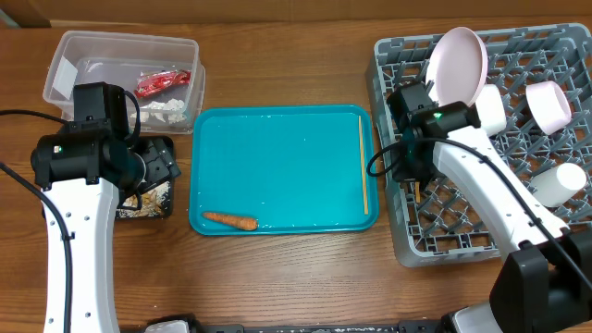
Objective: Sort waste into correct bins and load items into the dishwasher
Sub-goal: 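Grasp the chopsticks with the right gripper and lift them, then place the chopsticks along the dish rack edge with the right gripper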
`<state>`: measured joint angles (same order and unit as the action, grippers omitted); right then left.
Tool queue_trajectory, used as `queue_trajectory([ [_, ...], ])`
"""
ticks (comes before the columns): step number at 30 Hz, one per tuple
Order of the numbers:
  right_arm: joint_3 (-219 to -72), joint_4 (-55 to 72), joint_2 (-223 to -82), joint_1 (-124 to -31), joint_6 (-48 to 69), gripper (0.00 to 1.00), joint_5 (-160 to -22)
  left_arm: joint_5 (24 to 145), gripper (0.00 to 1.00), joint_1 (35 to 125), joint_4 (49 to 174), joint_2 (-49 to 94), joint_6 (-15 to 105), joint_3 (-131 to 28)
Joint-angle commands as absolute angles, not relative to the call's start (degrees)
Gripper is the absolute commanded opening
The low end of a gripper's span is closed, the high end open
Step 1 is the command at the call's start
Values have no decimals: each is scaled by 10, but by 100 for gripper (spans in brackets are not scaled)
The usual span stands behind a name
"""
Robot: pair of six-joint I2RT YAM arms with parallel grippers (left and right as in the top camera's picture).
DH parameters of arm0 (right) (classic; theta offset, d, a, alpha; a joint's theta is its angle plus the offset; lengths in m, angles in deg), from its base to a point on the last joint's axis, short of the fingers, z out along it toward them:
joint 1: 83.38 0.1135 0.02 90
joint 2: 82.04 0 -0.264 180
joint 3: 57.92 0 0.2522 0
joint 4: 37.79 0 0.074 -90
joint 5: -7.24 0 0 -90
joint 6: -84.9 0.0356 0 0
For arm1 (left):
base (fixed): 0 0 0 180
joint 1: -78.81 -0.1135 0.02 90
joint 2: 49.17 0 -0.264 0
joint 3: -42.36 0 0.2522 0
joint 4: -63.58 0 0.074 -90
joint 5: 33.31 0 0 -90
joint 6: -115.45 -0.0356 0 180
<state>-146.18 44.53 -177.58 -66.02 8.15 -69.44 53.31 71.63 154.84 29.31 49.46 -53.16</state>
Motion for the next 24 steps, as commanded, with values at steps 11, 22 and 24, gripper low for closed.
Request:
queue_trajectory([
  [11, -1530, 448, -1746, -654, 73, 47, -708, 537, 80, 717, 1546, 287, 503, -529],
  [22, -1565, 388, -1804, -556, 108, 57, -774, 537, 81, 717, 1542, 287, 503, -529],
  [24, -1563, 389, -1837, -552, 128, 56, -772, 537, 81, 717, 1542, 287, 503, -529],
])
